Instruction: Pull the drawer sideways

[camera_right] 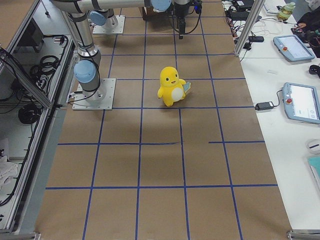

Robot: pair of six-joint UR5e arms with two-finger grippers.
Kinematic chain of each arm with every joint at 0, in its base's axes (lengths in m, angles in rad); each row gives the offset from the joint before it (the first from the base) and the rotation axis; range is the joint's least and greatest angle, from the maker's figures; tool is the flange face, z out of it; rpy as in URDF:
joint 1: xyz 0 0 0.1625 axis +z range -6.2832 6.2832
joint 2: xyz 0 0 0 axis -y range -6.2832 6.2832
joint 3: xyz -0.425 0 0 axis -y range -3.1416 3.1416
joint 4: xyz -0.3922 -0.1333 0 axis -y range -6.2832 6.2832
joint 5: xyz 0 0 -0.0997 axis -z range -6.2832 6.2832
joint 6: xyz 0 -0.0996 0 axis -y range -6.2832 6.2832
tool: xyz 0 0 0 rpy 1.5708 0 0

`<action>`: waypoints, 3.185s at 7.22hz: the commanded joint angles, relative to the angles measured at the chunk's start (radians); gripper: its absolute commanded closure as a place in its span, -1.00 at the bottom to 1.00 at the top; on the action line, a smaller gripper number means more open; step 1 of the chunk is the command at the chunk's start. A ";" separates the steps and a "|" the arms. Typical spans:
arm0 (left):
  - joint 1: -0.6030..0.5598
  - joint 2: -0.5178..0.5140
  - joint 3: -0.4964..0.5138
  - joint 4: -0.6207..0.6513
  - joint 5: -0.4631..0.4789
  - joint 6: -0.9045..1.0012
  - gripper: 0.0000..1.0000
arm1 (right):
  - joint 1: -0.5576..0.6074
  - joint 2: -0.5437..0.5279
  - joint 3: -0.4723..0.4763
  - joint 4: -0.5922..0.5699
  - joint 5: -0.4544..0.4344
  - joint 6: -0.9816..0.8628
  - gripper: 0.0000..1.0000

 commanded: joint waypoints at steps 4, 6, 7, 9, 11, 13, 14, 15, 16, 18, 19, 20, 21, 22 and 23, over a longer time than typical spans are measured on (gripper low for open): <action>-0.021 -0.011 0.017 -0.005 -0.003 -0.012 0.70 | 0.000 0.000 0.000 0.000 -0.001 0.001 -1.00; -0.032 -0.010 0.017 -0.004 -0.003 -0.012 -0.07 | 0.000 0.000 0.000 0.000 0.000 0.001 -1.00; -0.038 -0.005 0.019 -0.002 -0.003 -0.008 -0.66 | 0.000 0.000 0.000 0.000 -0.001 -0.001 -1.00; -0.039 0.025 0.027 -0.001 -0.008 0.014 -1.00 | 0.000 0.000 0.000 0.000 0.000 0.001 -1.00; -0.027 0.090 0.104 0.004 -0.179 0.057 -1.00 | 0.000 0.000 0.000 0.000 0.000 -0.001 -1.00; -0.013 0.140 0.186 0.041 -0.306 0.161 -1.00 | 0.000 0.000 0.000 0.000 0.000 -0.001 -1.00; 0.012 0.156 0.195 0.048 -0.364 0.217 -1.00 | 0.000 0.000 0.000 0.000 0.000 0.001 -1.00; 0.042 0.171 0.195 0.085 -0.409 0.352 -1.00 | 0.000 0.000 0.000 0.000 0.000 0.001 -1.00; 0.072 0.197 0.197 0.096 -0.425 0.430 -1.00 | 0.000 0.000 0.000 0.000 0.000 0.001 -1.00; 0.111 0.243 0.206 0.125 -0.553 0.520 -1.00 | 0.000 0.000 0.000 0.000 0.000 0.001 -1.00; 0.135 0.266 0.199 0.119 -0.575 0.534 -1.00 | 0.000 0.000 0.000 0.000 -0.001 0.001 -1.00; 0.149 0.288 0.177 0.118 -0.583 0.549 -1.00 | 0.000 0.000 0.000 0.000 0.000 0.001 -1.00; 0.151 0.302 0.156 0.124 -0.592 0.552 -1.00 | 0.000 0.000 0.000 0.000 0.000 0.001 -1.00; 0.152 0.305 0.152 0.122 -0.580 0.602 -1.00 | 0.000 0.000 0.000 0.000 0.000 0.001 -1.00; 0.152 0.312 0.152 0.119 -0.575 0.726 -1.00 | 0.000 0.000 0.000 0.000 0.000 0.001 -1.00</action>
